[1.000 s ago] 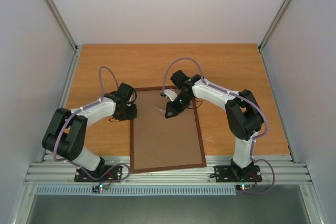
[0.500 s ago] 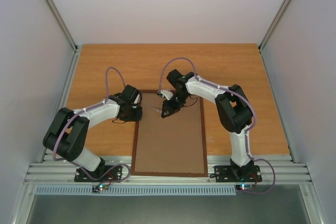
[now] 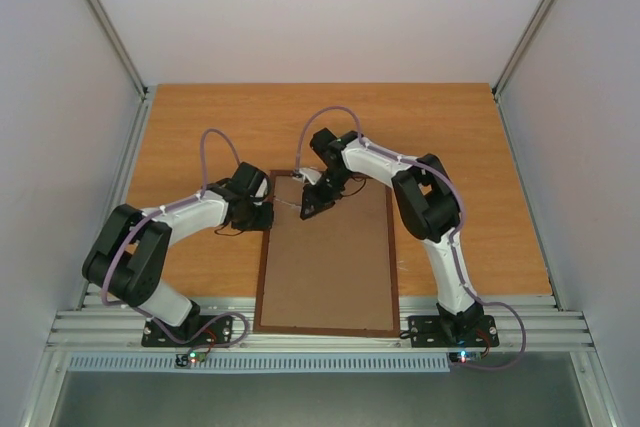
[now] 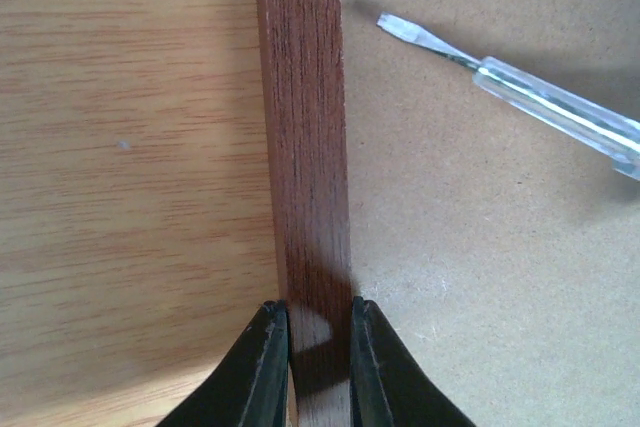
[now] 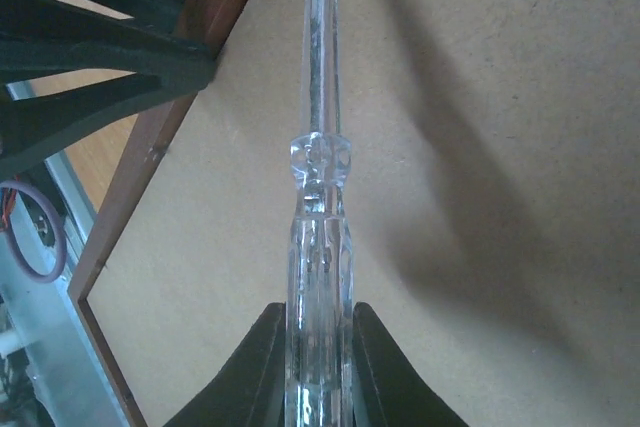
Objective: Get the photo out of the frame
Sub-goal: Release the photo frame item from the photo frame.
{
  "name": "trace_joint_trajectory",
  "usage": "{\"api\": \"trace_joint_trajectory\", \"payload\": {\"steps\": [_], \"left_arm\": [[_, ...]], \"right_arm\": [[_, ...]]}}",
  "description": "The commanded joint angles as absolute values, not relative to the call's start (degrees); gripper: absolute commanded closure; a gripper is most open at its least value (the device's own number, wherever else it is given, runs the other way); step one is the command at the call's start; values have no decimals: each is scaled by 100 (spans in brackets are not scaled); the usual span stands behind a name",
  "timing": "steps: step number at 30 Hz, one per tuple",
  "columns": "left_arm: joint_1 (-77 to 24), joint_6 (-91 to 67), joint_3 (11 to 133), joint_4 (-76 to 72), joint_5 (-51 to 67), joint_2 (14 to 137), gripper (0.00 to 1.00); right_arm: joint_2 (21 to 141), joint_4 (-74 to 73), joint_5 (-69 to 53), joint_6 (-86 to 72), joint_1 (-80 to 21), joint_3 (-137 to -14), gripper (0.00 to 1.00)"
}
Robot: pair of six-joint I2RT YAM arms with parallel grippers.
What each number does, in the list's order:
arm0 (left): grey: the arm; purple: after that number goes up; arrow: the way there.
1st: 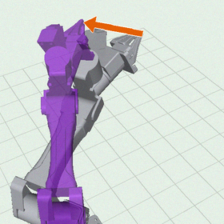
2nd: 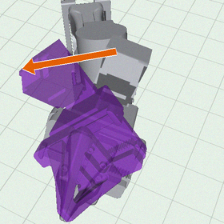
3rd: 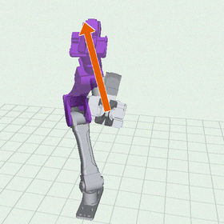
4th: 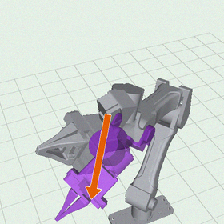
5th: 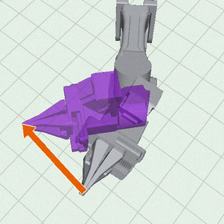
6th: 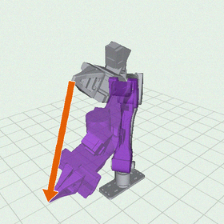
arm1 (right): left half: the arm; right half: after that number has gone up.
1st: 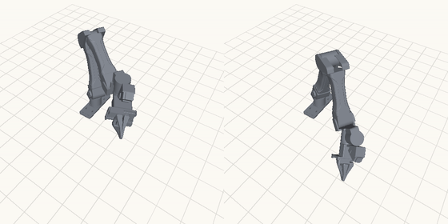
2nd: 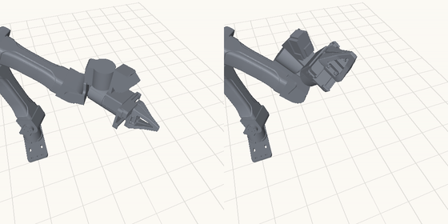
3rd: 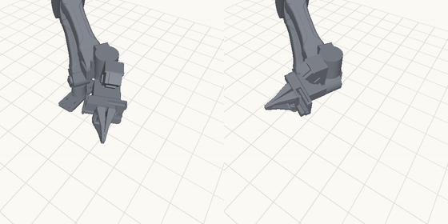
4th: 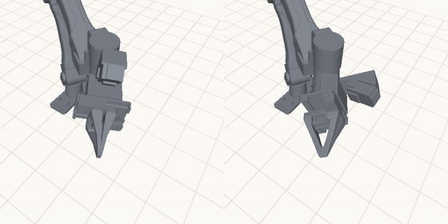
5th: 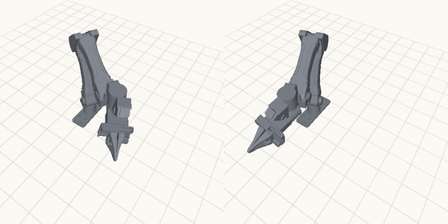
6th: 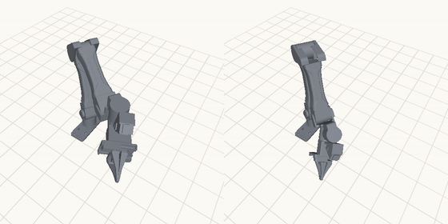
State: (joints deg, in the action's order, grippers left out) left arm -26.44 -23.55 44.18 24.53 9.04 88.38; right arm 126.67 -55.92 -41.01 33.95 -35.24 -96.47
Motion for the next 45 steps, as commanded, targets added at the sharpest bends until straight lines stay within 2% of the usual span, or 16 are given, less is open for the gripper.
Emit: {"api": "trace_joint_trajectory", "payload": {"steps": [1,32,45], "left_arm": [[-2751,-2250,4289,2304,1479,9018,99],[-2901,-2163,4428,2303,1670,9239,99],[-3121,-2153,4502,2197,1726,9336,100]], "right_arm": [[12875,-5861,-4200,3515,-3430,-9923,99],[13335,-6175,-3716,3832,-3379,-10564,99],[13310,-5976,-3869,3806,-3480,-11517,99]]}}
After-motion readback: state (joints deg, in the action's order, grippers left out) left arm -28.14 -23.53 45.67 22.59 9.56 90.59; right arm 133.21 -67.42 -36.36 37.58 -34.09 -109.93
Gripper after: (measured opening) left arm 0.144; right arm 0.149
